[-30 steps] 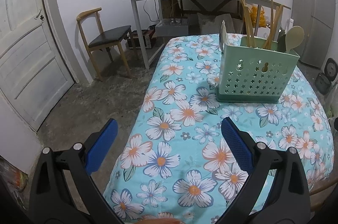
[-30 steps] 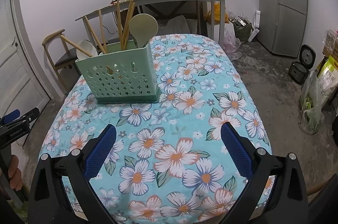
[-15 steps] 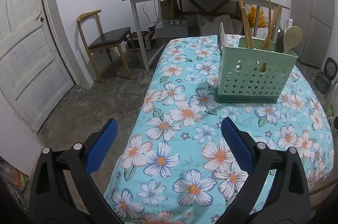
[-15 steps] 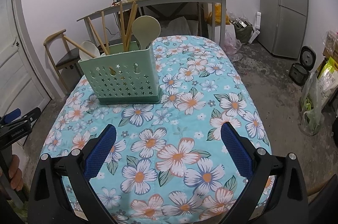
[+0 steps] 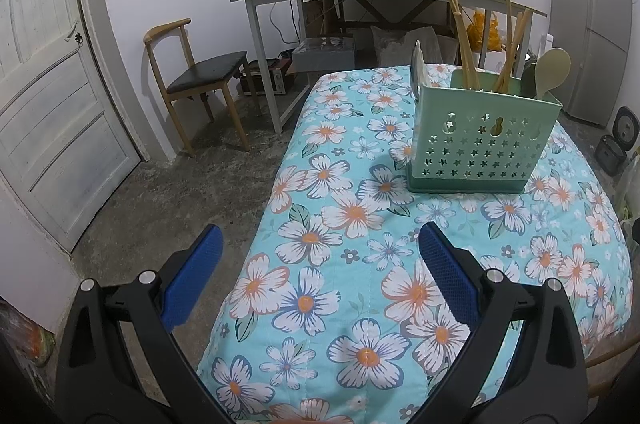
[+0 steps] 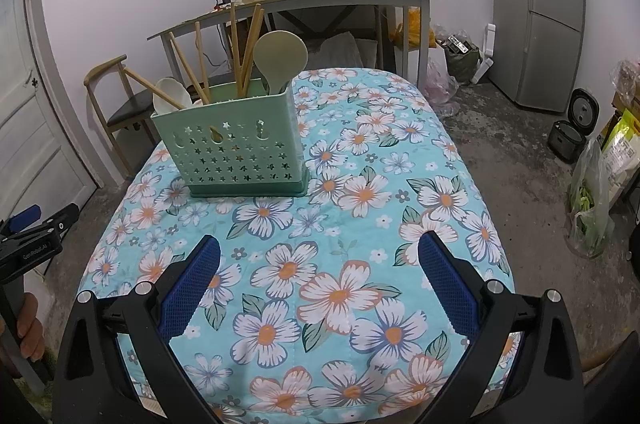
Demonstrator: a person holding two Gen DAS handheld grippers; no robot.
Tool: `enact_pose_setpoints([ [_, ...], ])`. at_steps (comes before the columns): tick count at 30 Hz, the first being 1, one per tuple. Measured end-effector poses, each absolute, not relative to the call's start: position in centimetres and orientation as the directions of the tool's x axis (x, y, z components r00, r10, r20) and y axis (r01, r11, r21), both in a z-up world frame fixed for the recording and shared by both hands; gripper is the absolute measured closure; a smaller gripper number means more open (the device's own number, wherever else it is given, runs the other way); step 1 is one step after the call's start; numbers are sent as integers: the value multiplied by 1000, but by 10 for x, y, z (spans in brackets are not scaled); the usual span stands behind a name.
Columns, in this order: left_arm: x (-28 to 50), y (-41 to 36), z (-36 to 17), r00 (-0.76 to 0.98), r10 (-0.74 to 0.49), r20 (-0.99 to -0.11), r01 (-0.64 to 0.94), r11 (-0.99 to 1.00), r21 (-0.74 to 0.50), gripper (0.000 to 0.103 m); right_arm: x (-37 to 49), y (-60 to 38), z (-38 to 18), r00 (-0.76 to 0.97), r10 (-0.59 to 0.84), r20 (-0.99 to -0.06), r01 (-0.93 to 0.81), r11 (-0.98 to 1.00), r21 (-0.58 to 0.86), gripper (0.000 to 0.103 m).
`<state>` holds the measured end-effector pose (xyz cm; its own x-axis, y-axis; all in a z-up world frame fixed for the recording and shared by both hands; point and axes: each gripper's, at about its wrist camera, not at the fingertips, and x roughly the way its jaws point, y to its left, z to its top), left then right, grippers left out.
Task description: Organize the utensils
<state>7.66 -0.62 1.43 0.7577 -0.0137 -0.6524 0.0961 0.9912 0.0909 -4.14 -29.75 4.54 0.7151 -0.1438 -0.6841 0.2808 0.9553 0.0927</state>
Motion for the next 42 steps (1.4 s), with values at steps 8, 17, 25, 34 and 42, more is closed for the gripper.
enact_pose_setpoints([
  [8,76,-6,14,758,-13,-652,96,991,92,8,-42,-297,46,716,-144,-683,281,955,94,7],
  [17,75,-6,15,757,-15,-653,98,991,91,8,-41,-296,47,716,-143,-683,280,955,93,7],
  [25,75,-7,15,758,-14,-652,97,991,92,8,-40,-295,48,717,-143,-682,278,956,91,7],
  [34,75,-7,15,758,-14,-652,98,991,92,8,-38,-293,50,719,-141,-681,275,957,92,7],
  [42,74,-9,18,758,-16,-652,100,991,92,8,-37,-292,52,720,-140,-680,273,958,92,7],
])
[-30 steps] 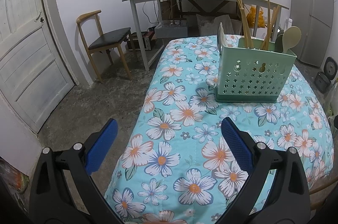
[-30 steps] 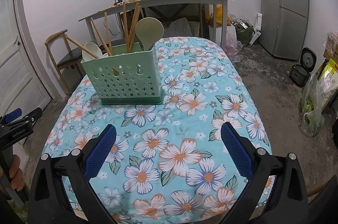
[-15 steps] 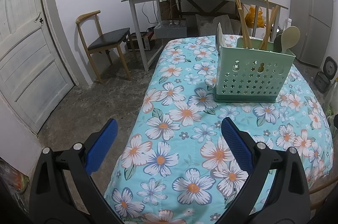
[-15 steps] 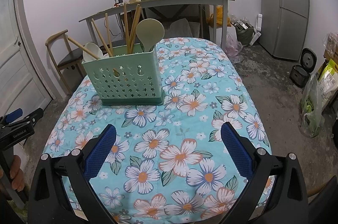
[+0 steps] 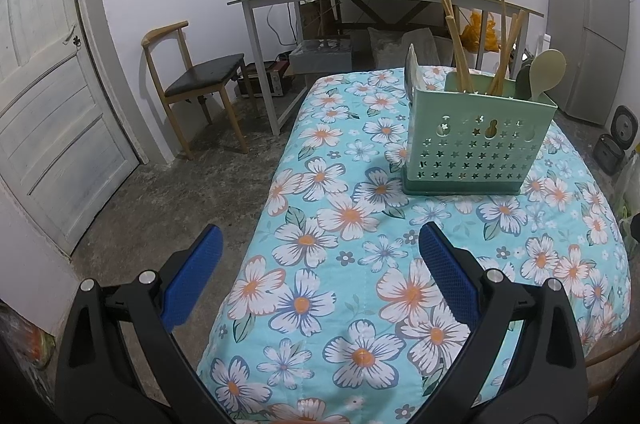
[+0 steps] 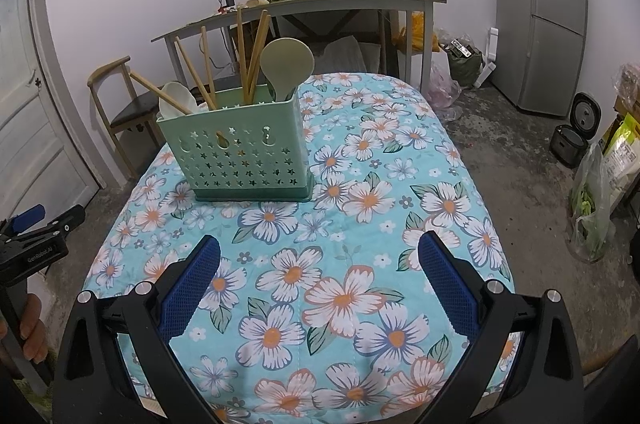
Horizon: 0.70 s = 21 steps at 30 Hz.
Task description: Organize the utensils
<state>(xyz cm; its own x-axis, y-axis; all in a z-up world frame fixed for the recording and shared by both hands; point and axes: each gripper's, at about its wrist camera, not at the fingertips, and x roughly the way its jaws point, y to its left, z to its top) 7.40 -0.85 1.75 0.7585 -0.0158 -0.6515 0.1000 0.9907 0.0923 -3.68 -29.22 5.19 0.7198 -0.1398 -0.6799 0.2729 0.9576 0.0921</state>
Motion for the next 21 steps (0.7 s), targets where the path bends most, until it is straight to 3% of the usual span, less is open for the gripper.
enact_pose_setpoints([
  [21,73,-10,18,758,-15,-653,100,991,92,8,-37,-291,51,720,-141,-680,274,957,92,7],
])
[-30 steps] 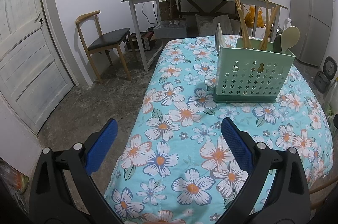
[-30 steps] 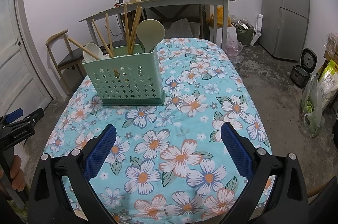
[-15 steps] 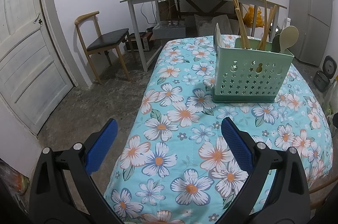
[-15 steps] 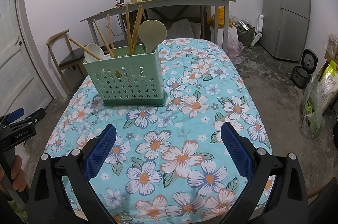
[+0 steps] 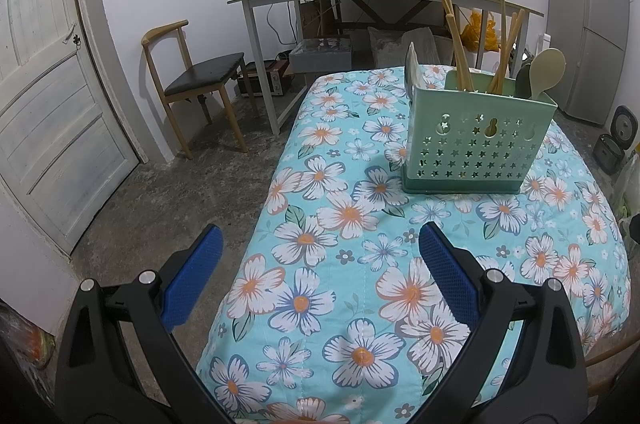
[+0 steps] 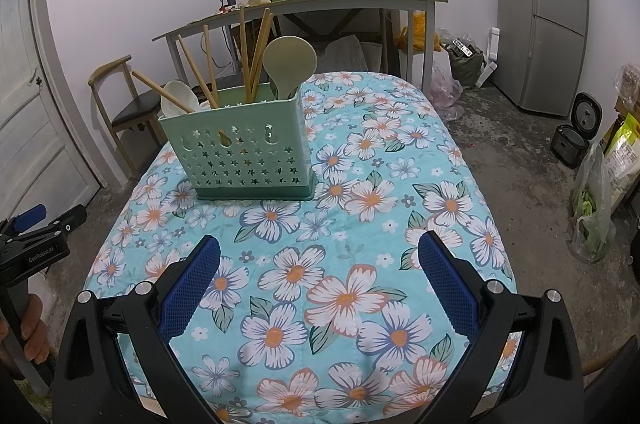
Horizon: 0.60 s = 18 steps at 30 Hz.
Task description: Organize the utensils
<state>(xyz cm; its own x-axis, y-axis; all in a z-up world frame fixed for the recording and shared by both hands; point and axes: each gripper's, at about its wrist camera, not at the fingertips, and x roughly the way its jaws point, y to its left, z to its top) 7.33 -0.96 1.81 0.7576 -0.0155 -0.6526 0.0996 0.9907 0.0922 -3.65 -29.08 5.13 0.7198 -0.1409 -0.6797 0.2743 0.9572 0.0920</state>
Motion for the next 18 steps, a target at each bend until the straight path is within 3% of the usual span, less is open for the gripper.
enact_pose_setpoints([
  [18,73,-10,18,756,-17,-654,100,991,90,8,-36,-289,50,721,-137,-680,271,958,95,6],
])
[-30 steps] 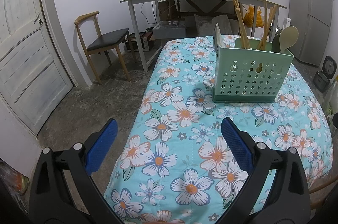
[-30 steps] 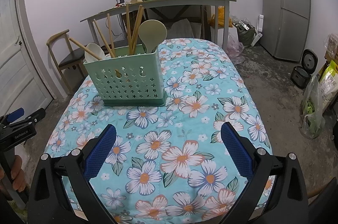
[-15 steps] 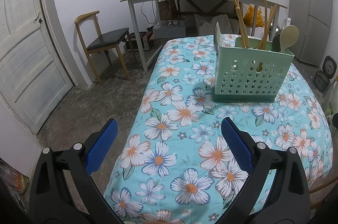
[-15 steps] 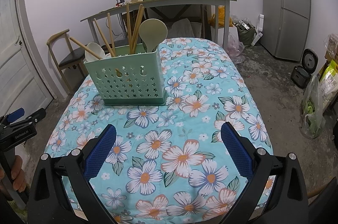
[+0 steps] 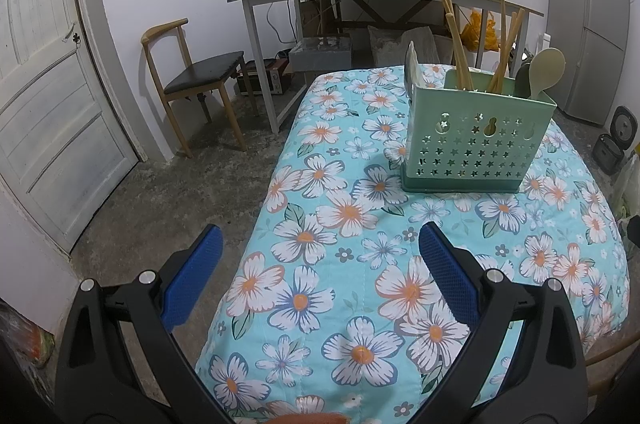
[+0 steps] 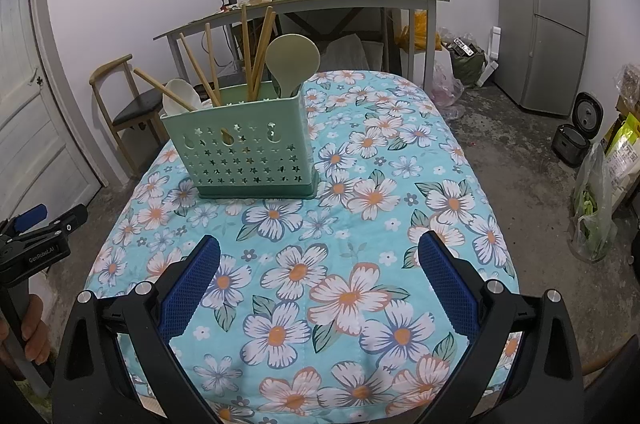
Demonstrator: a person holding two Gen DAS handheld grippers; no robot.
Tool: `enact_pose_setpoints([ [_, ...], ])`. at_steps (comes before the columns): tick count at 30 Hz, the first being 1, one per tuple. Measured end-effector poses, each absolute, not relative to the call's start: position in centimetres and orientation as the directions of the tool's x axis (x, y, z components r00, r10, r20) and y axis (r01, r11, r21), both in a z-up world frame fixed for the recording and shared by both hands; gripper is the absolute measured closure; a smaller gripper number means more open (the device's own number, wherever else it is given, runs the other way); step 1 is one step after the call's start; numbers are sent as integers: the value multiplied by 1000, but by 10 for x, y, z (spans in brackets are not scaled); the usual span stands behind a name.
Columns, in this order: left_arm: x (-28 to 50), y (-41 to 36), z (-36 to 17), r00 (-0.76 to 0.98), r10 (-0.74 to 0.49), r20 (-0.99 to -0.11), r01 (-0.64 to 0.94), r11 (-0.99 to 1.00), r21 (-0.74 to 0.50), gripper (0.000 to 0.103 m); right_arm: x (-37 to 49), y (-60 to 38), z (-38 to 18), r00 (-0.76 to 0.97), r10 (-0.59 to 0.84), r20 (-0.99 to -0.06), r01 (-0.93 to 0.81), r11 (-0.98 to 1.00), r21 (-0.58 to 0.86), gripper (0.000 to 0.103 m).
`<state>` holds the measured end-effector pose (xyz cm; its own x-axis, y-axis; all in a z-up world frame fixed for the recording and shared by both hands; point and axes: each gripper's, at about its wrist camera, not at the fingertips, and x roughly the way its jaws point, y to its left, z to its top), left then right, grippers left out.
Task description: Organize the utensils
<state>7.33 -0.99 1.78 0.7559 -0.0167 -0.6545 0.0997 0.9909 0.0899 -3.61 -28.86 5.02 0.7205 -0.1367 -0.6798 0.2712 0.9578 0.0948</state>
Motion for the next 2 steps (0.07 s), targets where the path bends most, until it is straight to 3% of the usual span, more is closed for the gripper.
enact_pose_setpoints([
  [2,72,-10,18,755,-18,-656,101,991,89,8,-35,-288,51,720,-136,-681,271,958,95,7],
])
